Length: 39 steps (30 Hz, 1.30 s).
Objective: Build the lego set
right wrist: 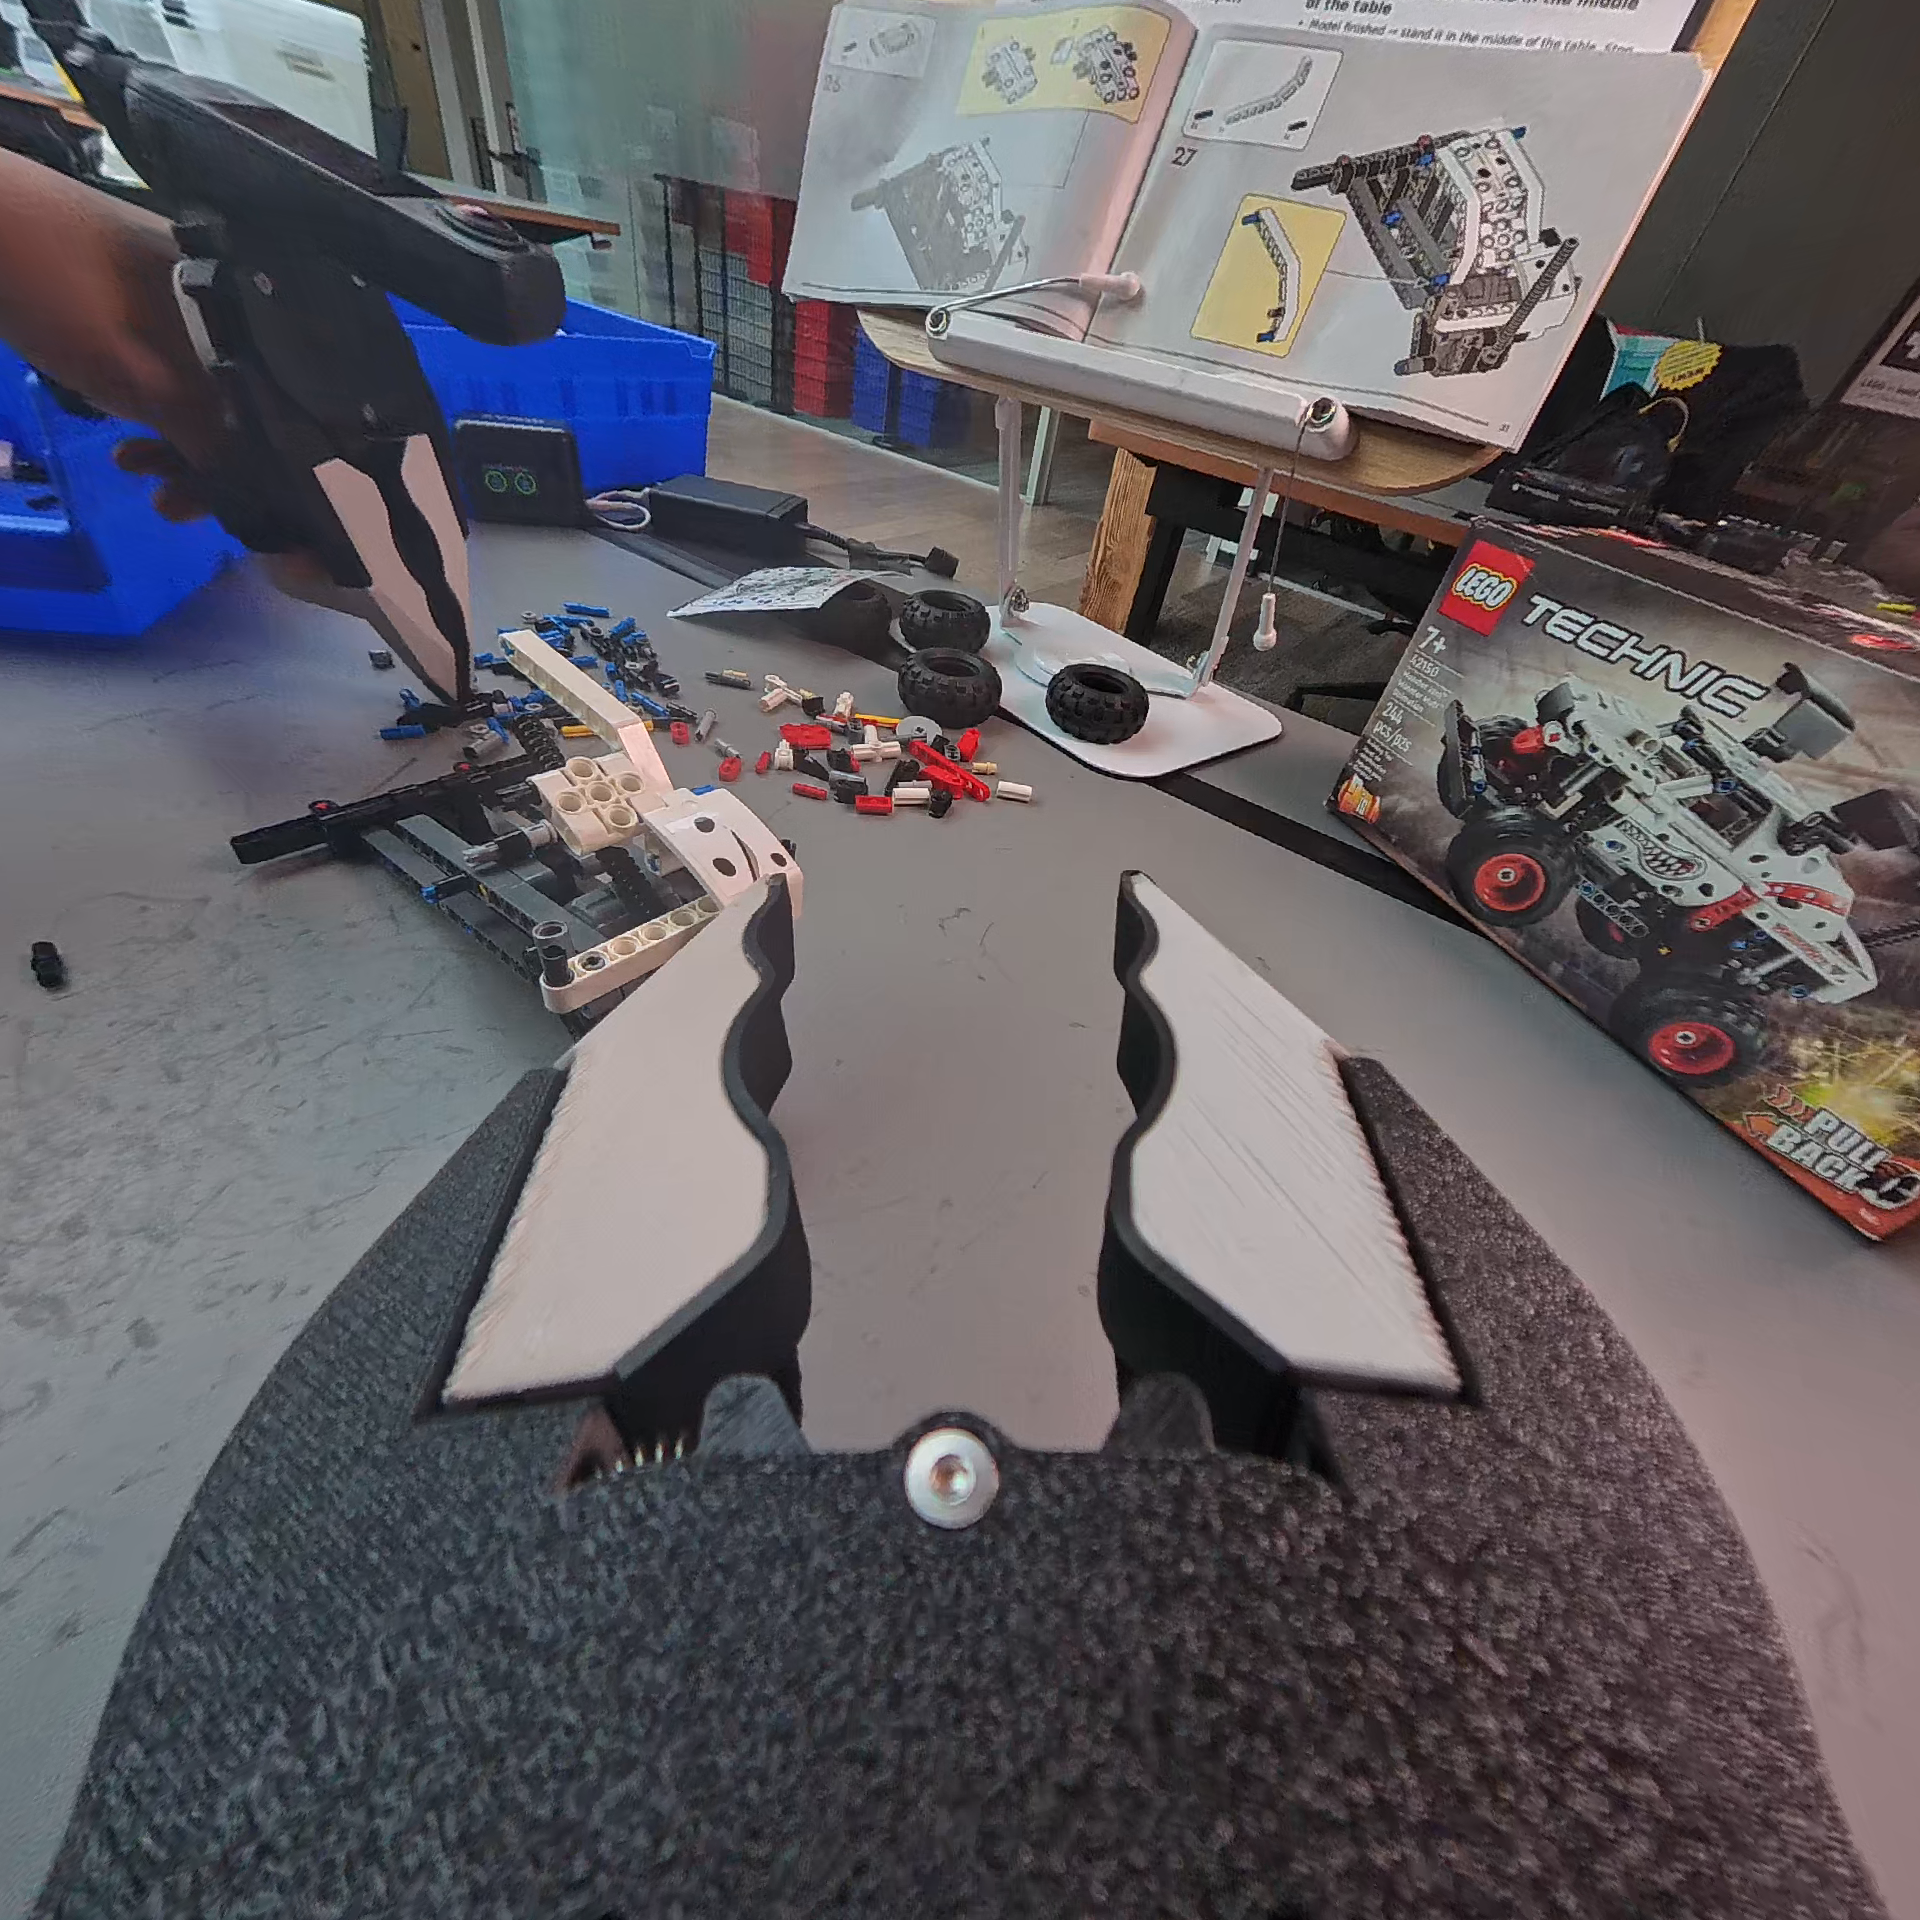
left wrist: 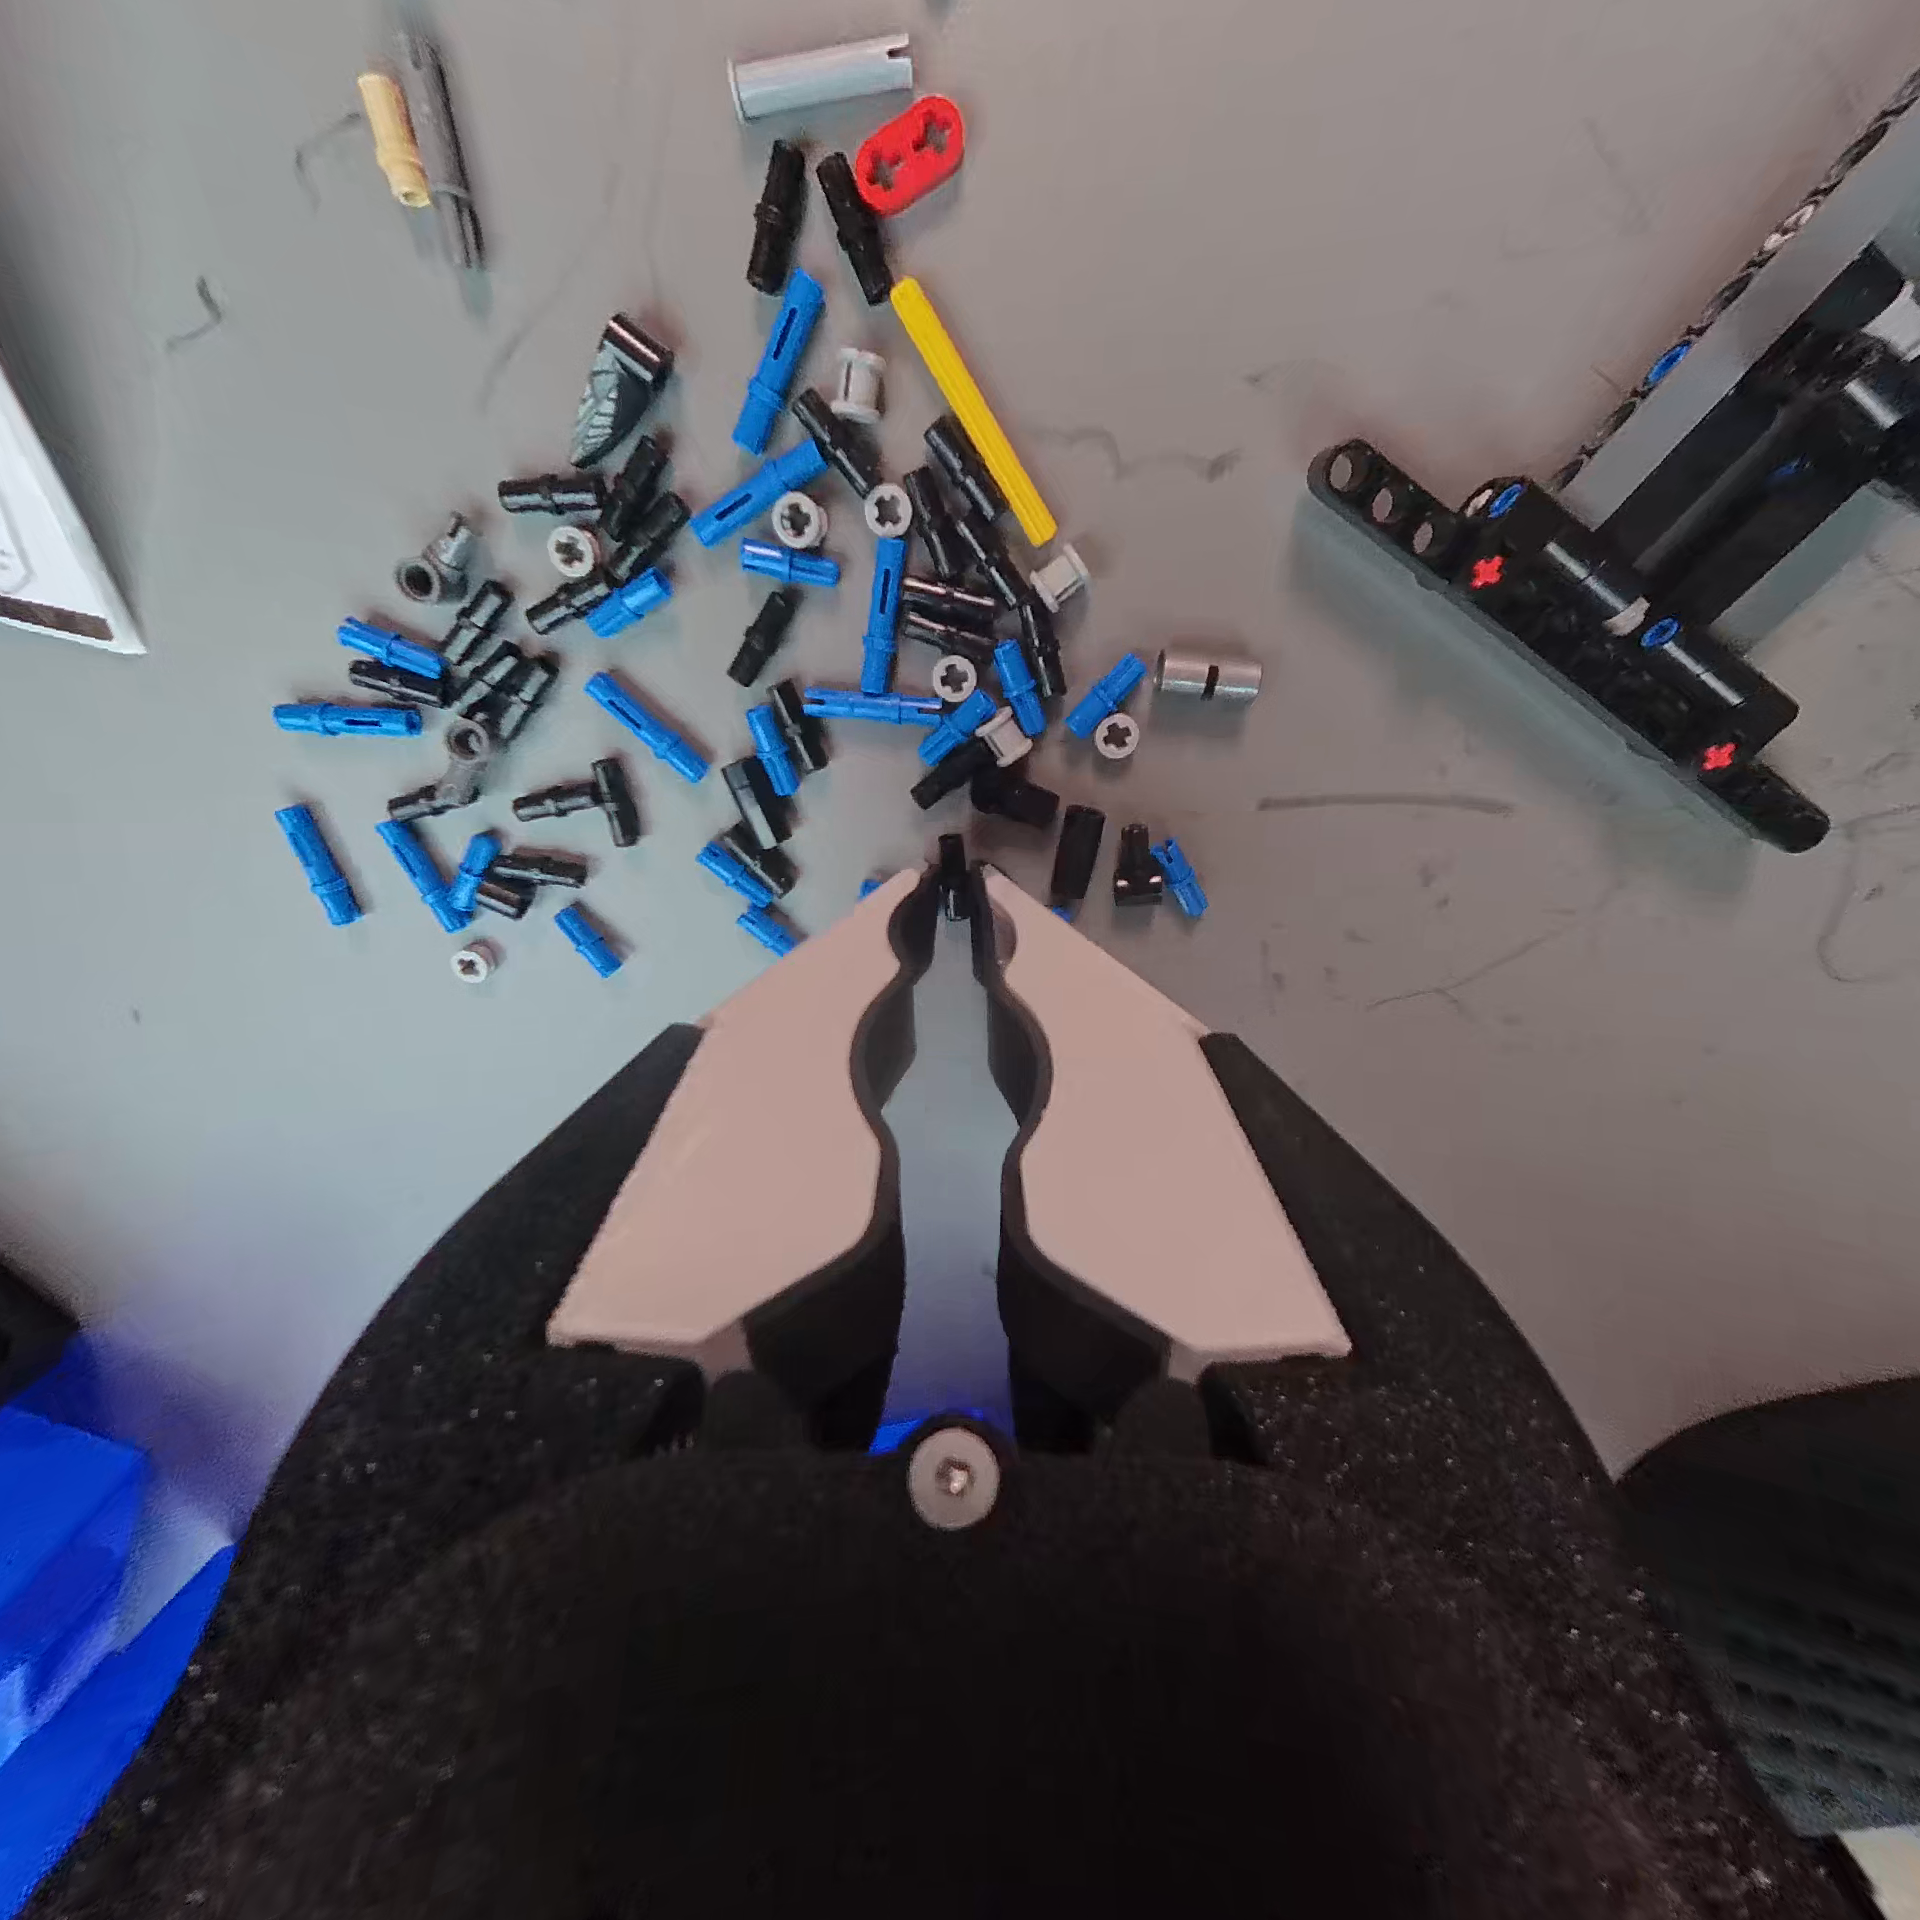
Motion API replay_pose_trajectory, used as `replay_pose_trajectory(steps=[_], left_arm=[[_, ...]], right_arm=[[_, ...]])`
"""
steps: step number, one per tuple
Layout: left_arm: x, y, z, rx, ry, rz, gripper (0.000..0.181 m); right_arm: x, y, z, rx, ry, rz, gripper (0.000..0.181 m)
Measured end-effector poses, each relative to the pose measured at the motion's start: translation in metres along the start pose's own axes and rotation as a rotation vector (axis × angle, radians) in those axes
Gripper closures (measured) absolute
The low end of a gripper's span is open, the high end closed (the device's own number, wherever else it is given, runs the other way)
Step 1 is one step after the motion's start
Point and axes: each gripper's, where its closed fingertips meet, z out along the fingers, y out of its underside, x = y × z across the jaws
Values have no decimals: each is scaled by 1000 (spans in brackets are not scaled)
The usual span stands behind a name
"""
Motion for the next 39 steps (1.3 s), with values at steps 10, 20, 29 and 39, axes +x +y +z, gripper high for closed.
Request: replay_pose_trajectory(steps=[10, 20, 29, 39], left_arm=[[142, -22, -51, 269, 200, 337, 176], [164, -2, -12, 250, 174, 294, 171], [35, -45, -49, 388, -14, -9, 164], [5, -42, 2, 167, 92, -269, 170]], right_arm=[[2, 0, 0, 3, 3, 9, 120], [-1, -2, 0, 10, 13, -1, 122], [1, -1, 0, 8, 13, 7, 122], [3, -3, -2, 14, 15, 4, 122]])
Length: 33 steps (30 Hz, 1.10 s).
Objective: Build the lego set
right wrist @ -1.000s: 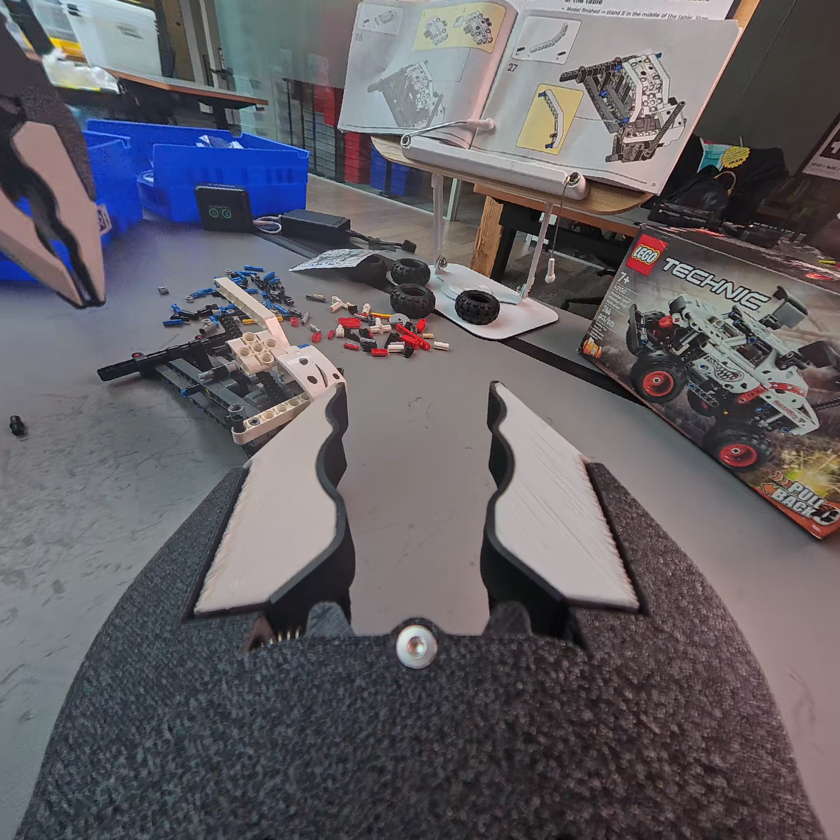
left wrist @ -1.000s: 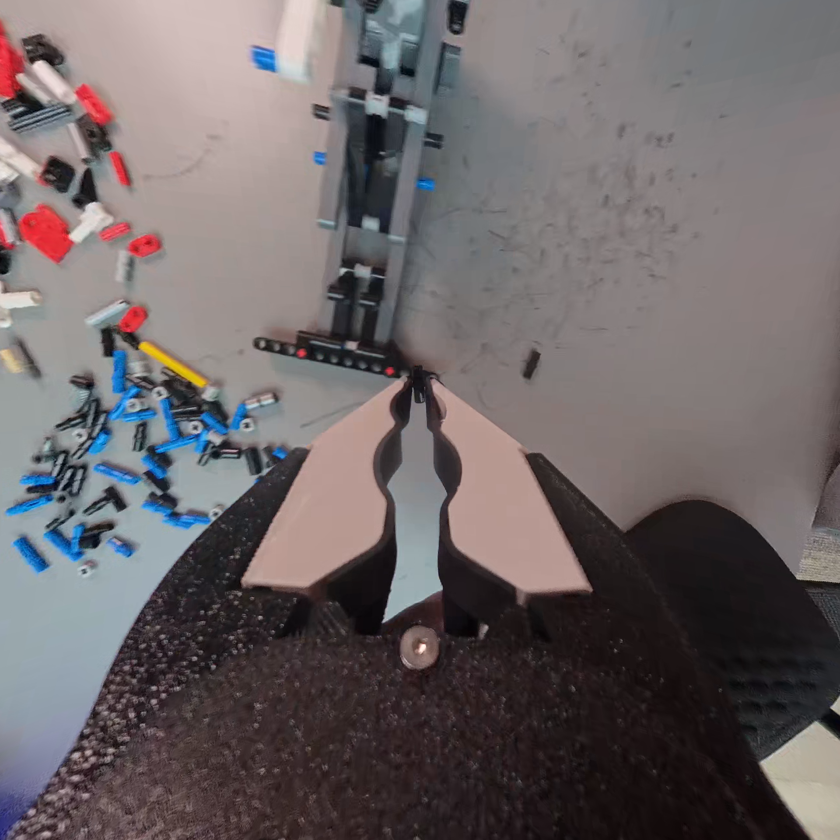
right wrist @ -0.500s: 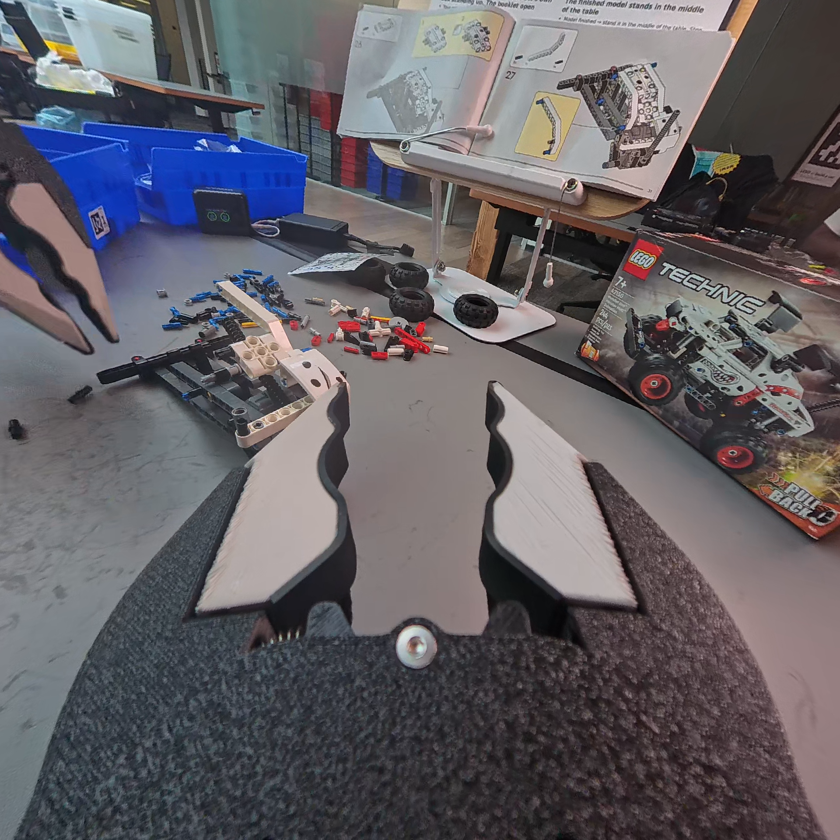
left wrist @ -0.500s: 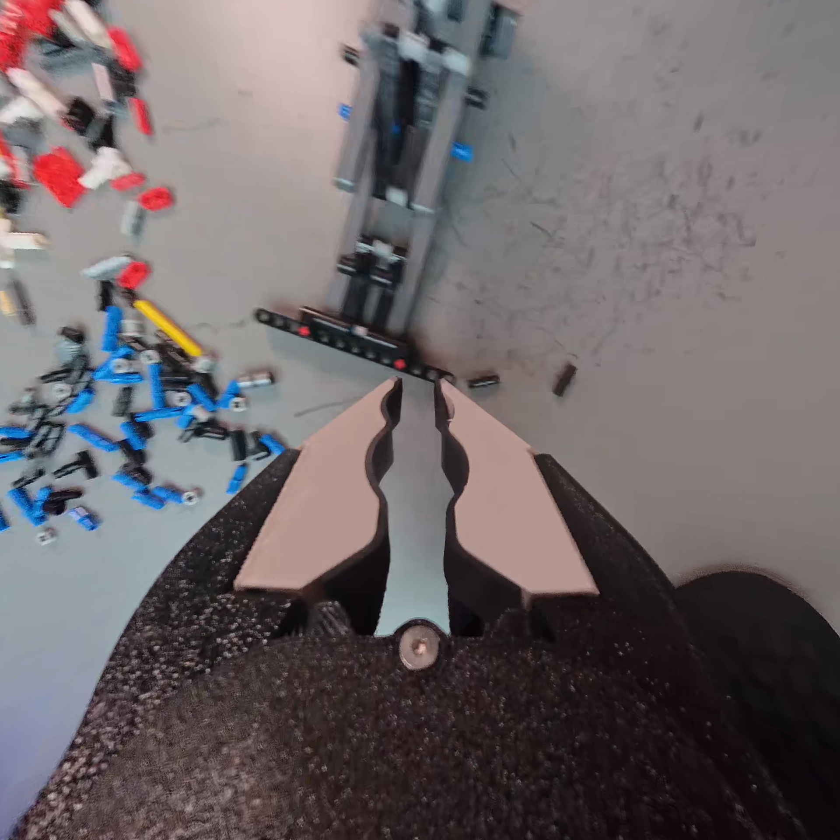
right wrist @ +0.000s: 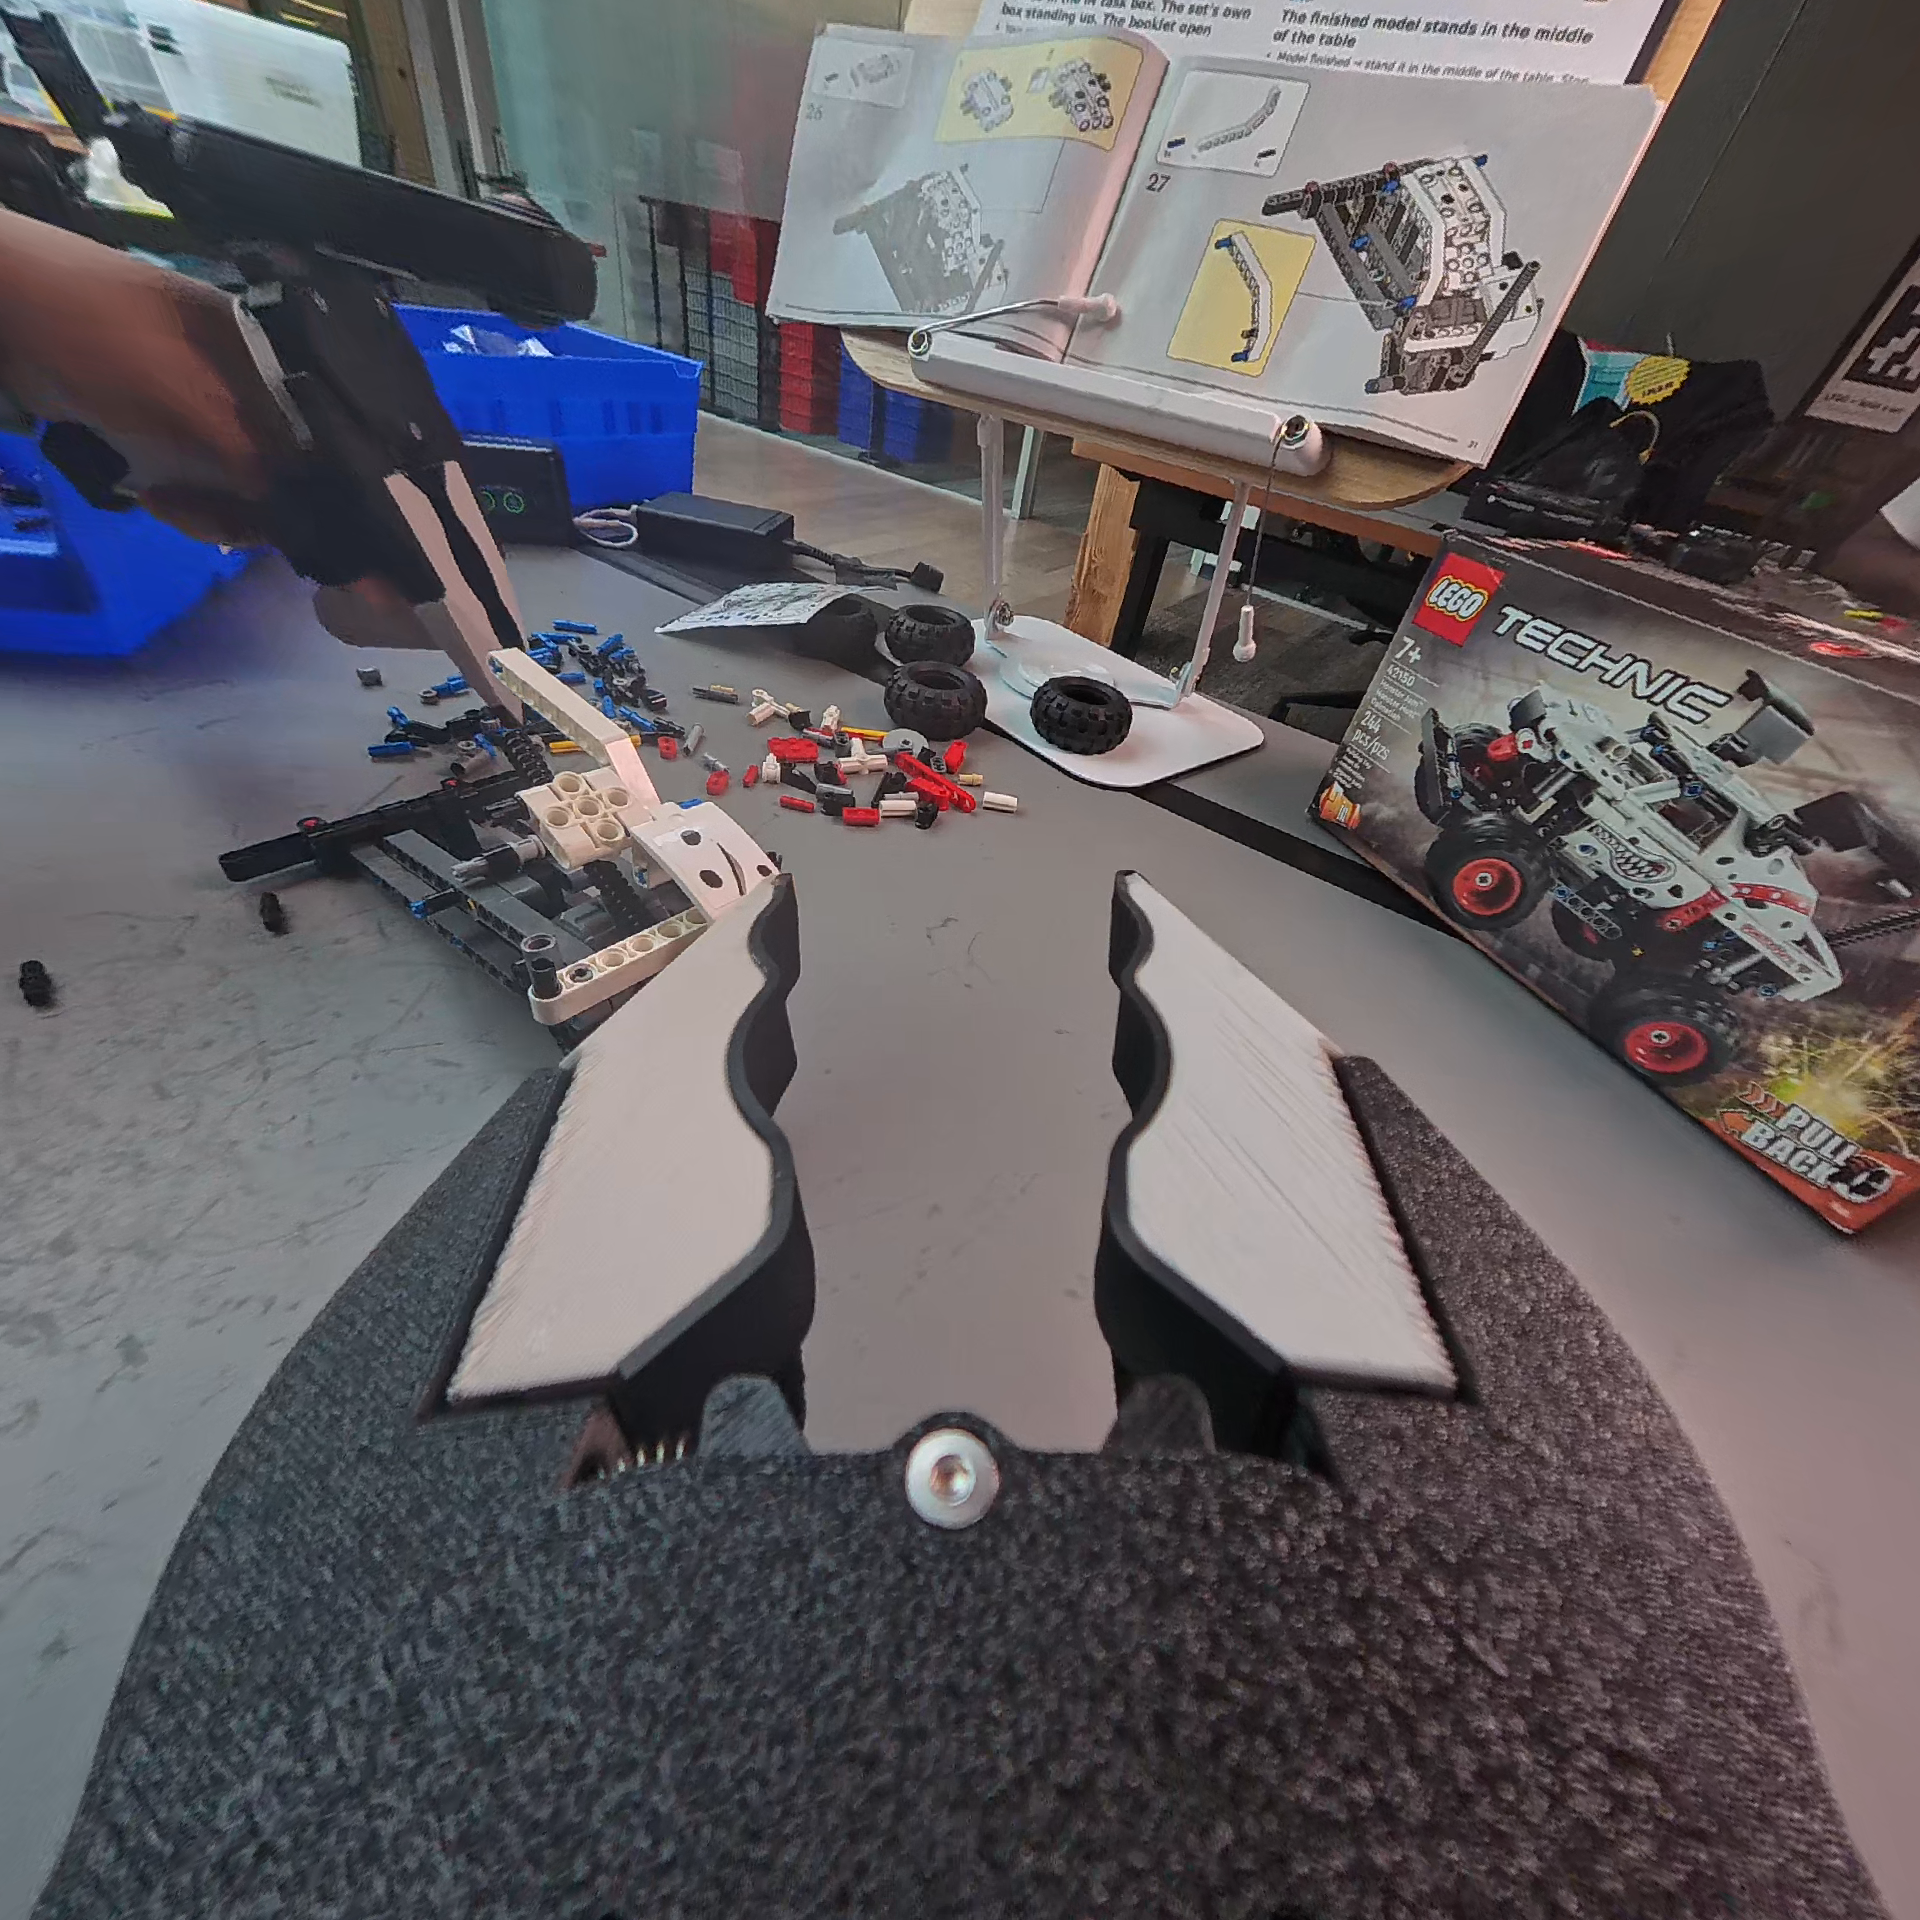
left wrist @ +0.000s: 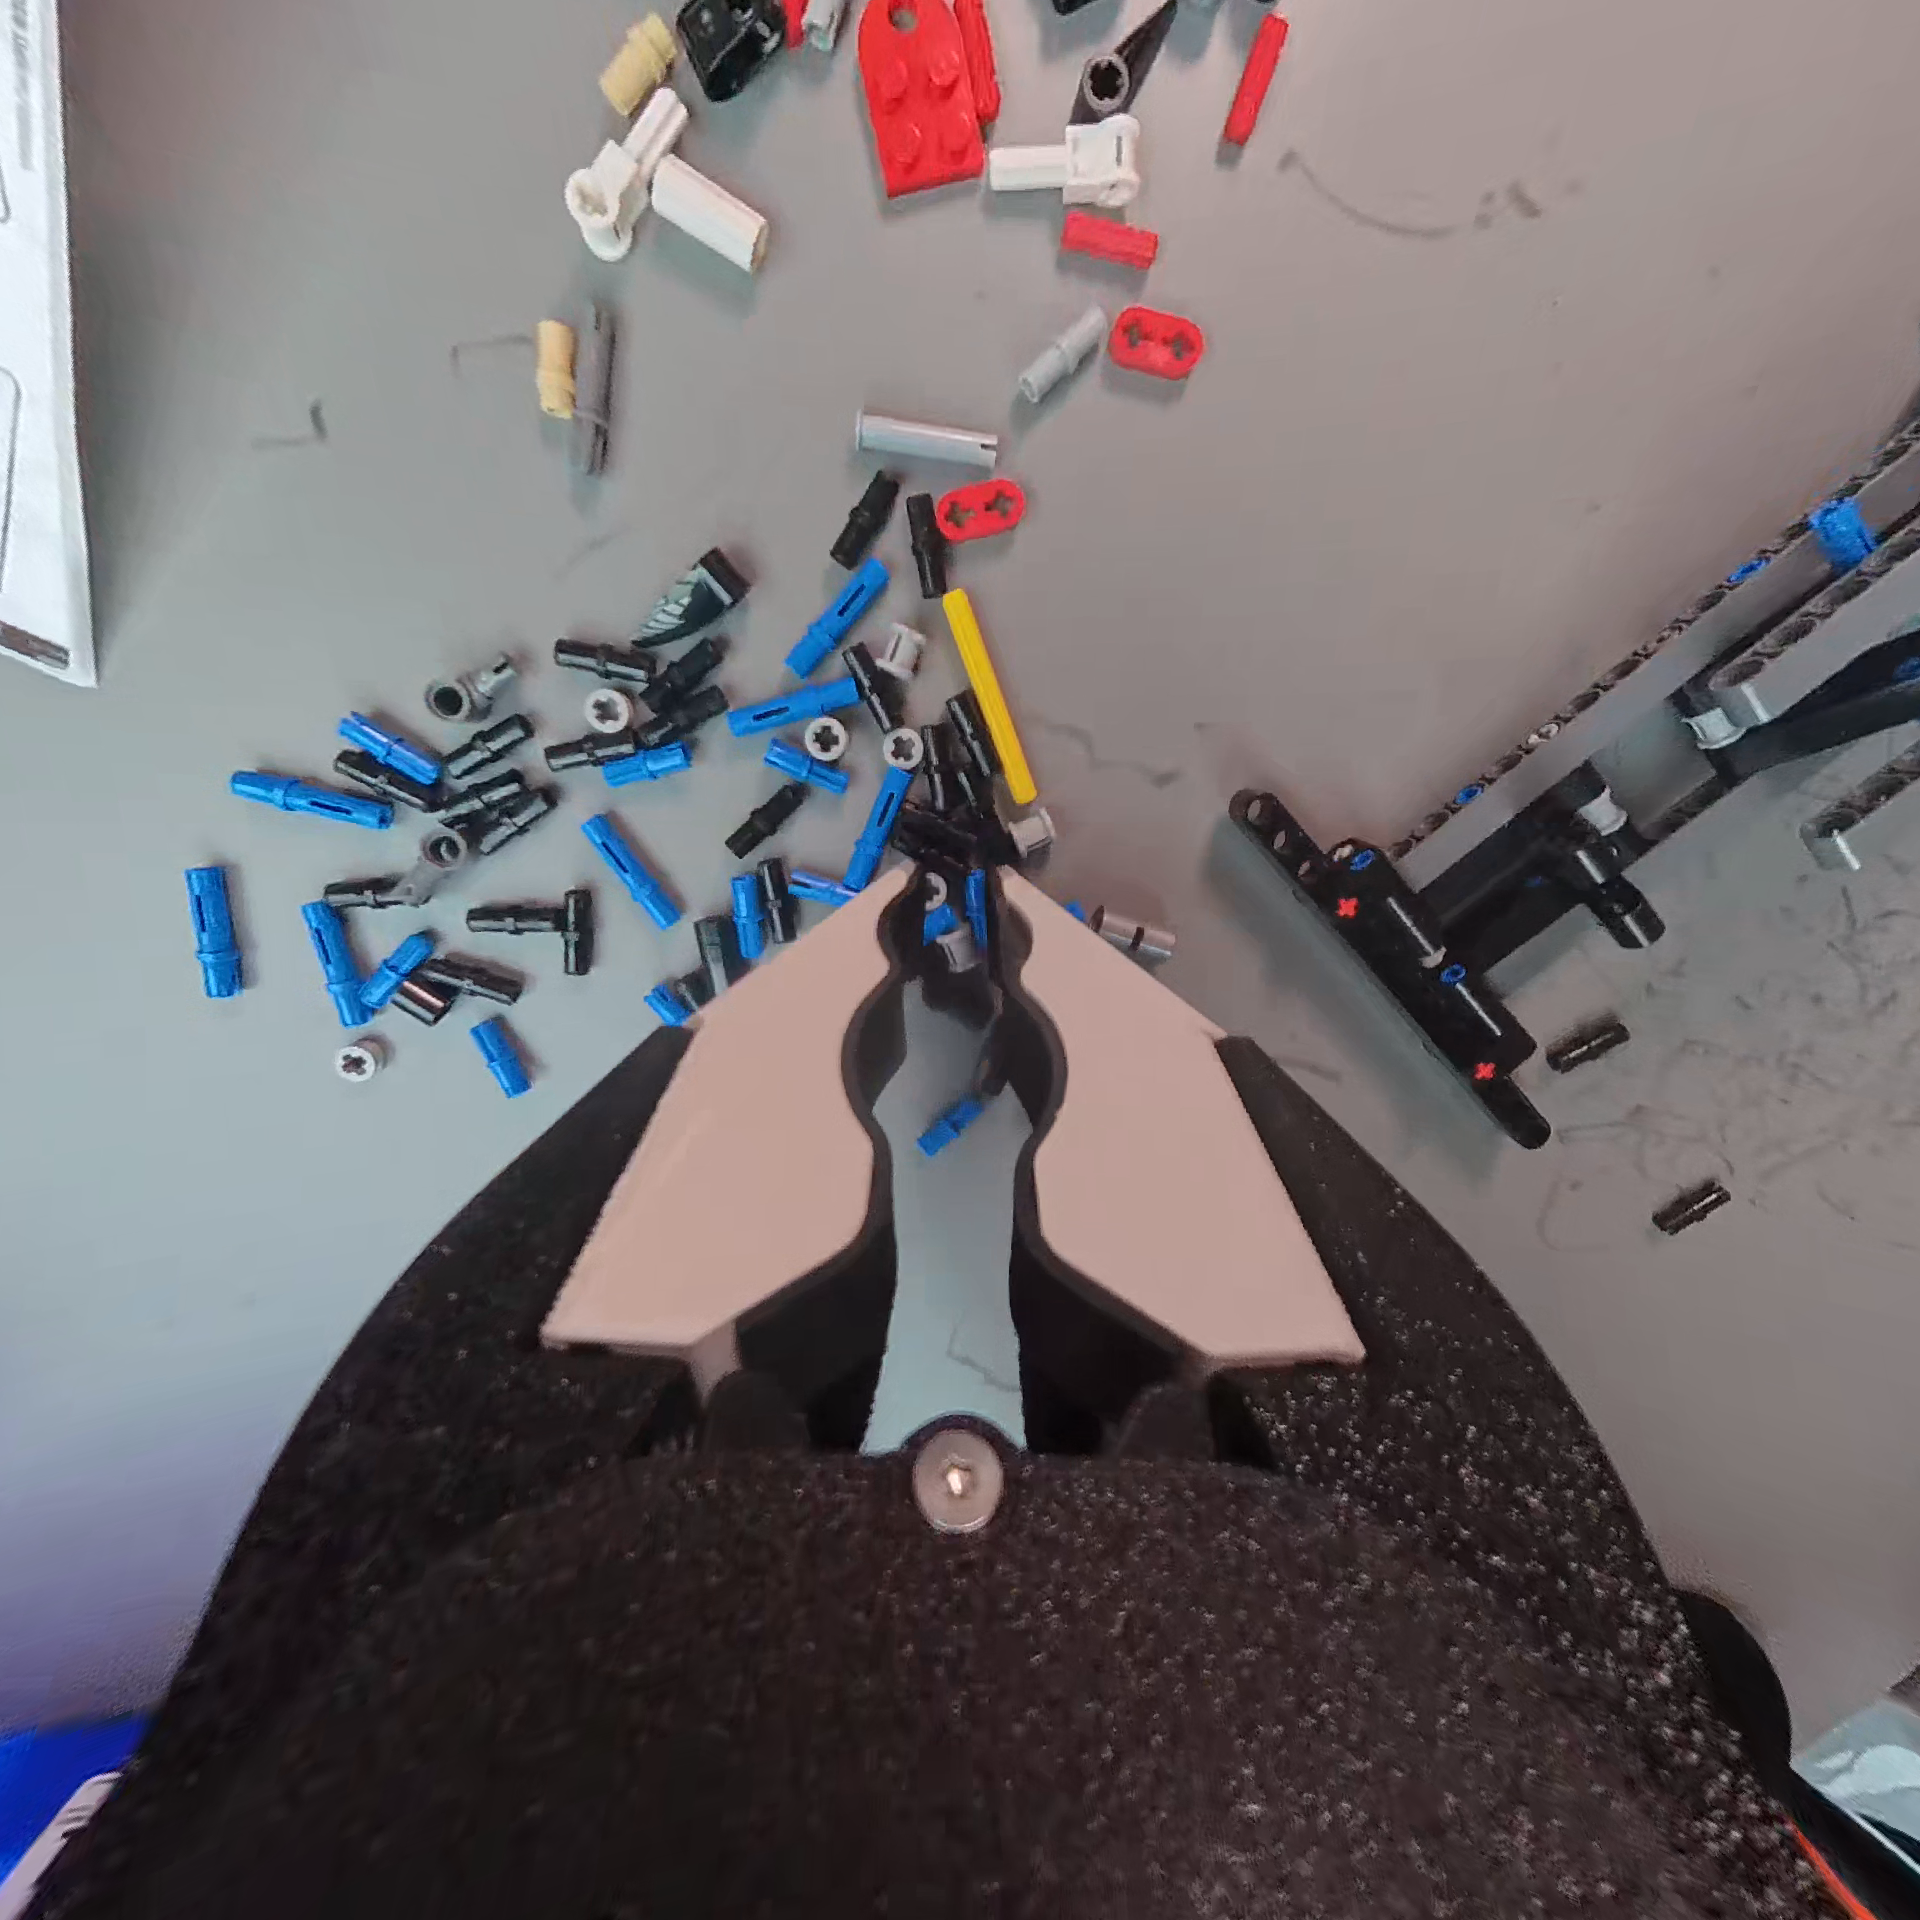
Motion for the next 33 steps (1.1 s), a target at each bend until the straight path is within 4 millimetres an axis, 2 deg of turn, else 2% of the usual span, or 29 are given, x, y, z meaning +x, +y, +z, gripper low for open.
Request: replay_pose_trajectory(steps=[7, 20, 28, 30, 31, 33], left_arm=[[-3, -7, 4, 12, 19, -50, 170], [-10, -5, 5, 0, -67, 156, 176], [-1, -3, -7, 28, -67, 218, 177], [11, -4, -15, 57, -25, 232, 177], [26, -4, -20, 70, 24, 254, 177], [71, 11, -30, 39, 184, 347, 176]], right_arm=[[0, 0, 0, 0, -13, 5, 122], [2, 0, -1, -3, -15, -2, 122], [1, 2, 0, -9, -20, 1, 122], [1, 2, 0, -10, -20, -1, 122], [1, 2, 0, -11, -19, -1, 122], [2, 1, 0, -8, -16, 0, 122]])
